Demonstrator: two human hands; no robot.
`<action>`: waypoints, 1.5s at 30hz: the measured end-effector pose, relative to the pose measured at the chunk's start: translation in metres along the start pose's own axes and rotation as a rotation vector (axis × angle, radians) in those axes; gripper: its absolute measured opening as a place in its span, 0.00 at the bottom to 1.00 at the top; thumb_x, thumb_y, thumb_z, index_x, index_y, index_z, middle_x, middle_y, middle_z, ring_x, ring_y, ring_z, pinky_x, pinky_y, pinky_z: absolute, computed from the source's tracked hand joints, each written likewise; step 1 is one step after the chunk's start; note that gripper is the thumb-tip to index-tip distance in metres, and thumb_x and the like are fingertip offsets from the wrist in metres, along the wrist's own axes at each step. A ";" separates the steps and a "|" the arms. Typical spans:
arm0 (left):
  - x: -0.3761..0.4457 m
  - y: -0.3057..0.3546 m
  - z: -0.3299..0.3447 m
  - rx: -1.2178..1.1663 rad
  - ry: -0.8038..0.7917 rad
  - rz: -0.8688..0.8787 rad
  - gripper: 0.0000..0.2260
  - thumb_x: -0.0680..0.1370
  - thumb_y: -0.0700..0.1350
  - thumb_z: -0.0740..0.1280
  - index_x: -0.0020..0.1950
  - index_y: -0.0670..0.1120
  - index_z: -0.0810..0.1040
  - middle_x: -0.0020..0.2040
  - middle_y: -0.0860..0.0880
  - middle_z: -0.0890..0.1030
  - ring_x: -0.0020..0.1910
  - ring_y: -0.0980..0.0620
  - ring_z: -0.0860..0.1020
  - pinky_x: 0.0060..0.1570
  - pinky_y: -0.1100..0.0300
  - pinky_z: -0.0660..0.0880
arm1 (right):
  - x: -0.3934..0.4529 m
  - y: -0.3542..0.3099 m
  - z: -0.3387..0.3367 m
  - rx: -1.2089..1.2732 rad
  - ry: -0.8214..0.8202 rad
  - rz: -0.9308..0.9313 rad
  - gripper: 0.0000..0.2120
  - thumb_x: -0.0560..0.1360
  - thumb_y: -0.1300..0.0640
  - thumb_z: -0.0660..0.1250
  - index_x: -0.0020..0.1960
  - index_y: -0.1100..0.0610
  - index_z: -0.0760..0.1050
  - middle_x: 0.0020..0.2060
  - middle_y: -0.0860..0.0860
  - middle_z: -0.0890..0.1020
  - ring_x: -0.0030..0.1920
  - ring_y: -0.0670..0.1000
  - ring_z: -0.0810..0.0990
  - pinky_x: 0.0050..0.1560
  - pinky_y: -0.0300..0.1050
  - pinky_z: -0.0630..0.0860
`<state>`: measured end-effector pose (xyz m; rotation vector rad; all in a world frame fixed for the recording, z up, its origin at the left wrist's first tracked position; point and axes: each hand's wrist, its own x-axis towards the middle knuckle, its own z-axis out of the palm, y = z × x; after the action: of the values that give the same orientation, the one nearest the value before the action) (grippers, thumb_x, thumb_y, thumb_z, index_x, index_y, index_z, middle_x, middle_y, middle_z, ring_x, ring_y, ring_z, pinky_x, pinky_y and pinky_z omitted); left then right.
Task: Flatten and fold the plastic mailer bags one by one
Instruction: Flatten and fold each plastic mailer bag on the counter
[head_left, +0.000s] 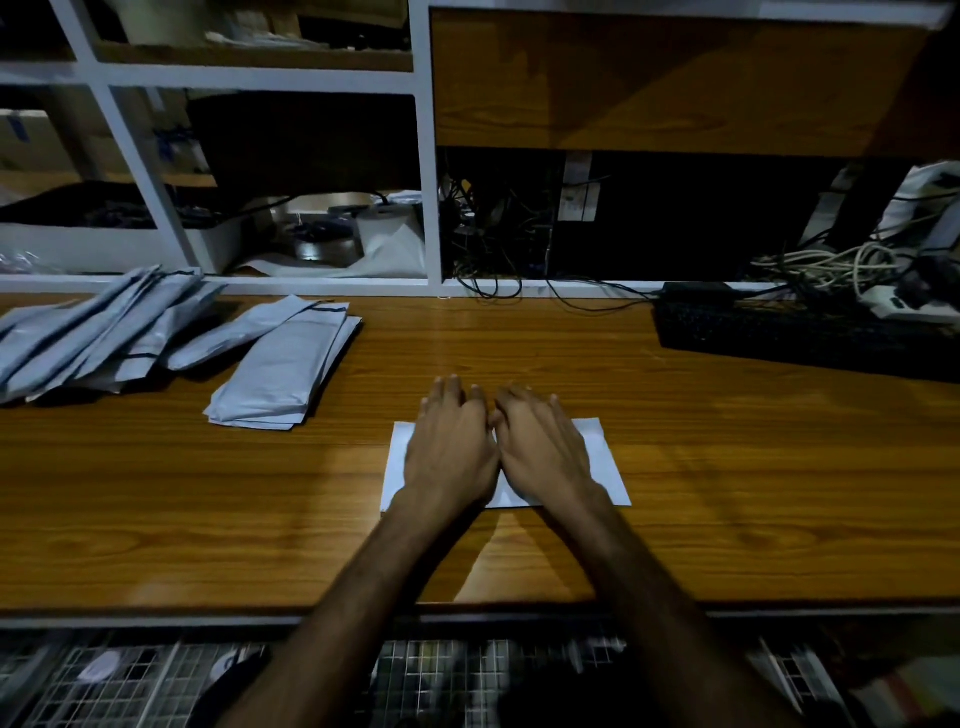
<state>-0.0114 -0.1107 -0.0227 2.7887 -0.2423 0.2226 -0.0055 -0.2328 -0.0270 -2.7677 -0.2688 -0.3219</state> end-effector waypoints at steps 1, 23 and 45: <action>0.002 0.000 0.004 -0.034 0.005 0.012 0.20 0.86 0.48 0.58 0.76 0.42 0.70 0.80 0.38 0.64 0.81 0.39 0.57 0.79 0.44 0.59 | 0.000 0.001 0.003 -0.025 -0.009 -0.012 0.16 0.85 0.53 0.54 0.67 0.54 0.76 0.67 0.52 0.78 0.69 0.54 0.74 0.76 0.58 0.62; -0.004 -0.013 0.007 0.254 -0.070 -0.030 0.27 0.87 0.51 0.47 0.82 0.36 0.57 0.82 0.36 0.60 0.81 0.37 0.58 0.80 0.44 0.57 | -0.012 0.021 0.003 -0.283 -0.027 0.104 0.24 0.85 0.50 0.56 0.79 0.56 0.66 0.80 0.57 0.64 0.81 0.58 0.60 0.80 0.64 0.51; -0.012 -0.050 -0.009 0.192 -0.101 -0.153 0.27 0.87 0.55 0.46 0.84 0.44 0.51 0.84 0.40 0.51 0.83 0.37 0.48 0.79 0.36 0.48 | -0.020 0.060 -0.015 -0.202 -0.010 0.239 0.22 0.87 0.52 0.51 0.79 0.55 0.66 0.81 0.57 0.61 0.82 0.58 0.58 0.79 0.66 0.51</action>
<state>-0.0149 -0.0592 -0.0326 2.9955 -0.0324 0.0707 -0.0139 -0.2963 -0.0372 -2.9591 0.0980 -0.2873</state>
